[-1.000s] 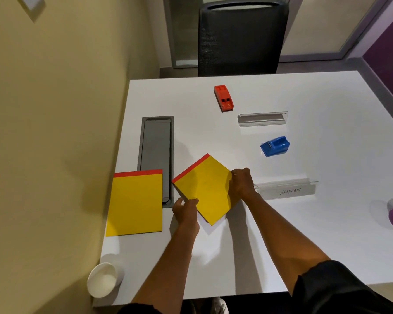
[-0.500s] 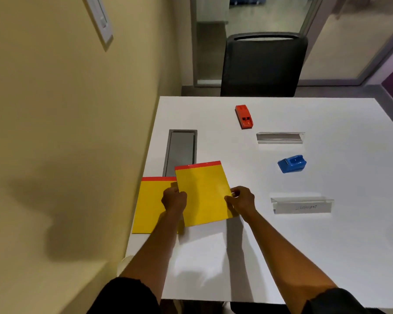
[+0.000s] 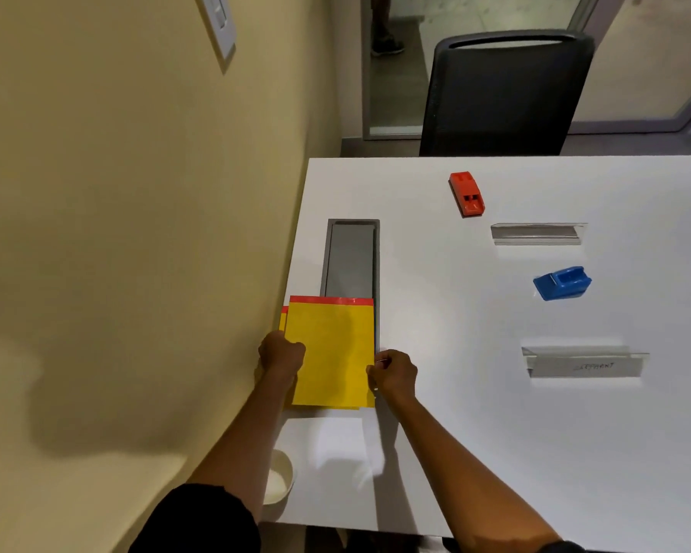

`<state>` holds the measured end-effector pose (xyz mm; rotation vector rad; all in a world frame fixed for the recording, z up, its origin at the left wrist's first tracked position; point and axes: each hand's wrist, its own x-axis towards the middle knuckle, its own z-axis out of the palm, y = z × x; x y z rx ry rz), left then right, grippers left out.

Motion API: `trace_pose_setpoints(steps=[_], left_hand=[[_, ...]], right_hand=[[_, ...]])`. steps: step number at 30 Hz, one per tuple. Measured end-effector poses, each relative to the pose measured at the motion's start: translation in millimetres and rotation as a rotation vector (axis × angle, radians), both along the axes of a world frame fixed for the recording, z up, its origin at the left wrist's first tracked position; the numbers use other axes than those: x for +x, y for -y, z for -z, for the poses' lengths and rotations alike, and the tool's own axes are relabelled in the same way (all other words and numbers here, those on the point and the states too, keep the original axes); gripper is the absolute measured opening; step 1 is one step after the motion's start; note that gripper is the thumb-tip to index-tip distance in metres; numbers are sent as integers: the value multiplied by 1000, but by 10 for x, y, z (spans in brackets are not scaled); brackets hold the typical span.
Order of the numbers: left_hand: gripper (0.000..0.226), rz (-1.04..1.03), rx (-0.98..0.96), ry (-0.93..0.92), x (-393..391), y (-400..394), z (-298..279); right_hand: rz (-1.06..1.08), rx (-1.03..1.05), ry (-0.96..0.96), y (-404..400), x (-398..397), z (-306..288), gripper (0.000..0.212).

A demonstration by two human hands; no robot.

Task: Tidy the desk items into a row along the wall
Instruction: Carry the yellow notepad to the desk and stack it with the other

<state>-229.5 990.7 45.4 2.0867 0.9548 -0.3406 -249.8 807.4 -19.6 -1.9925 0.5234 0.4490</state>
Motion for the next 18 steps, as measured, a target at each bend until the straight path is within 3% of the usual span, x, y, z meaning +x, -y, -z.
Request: trace_pose_setpoints(steps=[7,11,15,18], left_hand=[[30,44,21,-30,-83,-155,207],[40,65,-23,-13,-67,-132,262],[14,53,-24,-4,-53,-146,337],[12,55,-39,-1,-59,-158,352]], right_hand=[[15,-41,-6,-213,-84,36,13],[-1,-86,13,-256,-81,106,17],[-17,-99,24,-287,-72,149,18],[-30,-107,27,-321,-71,162,18]])
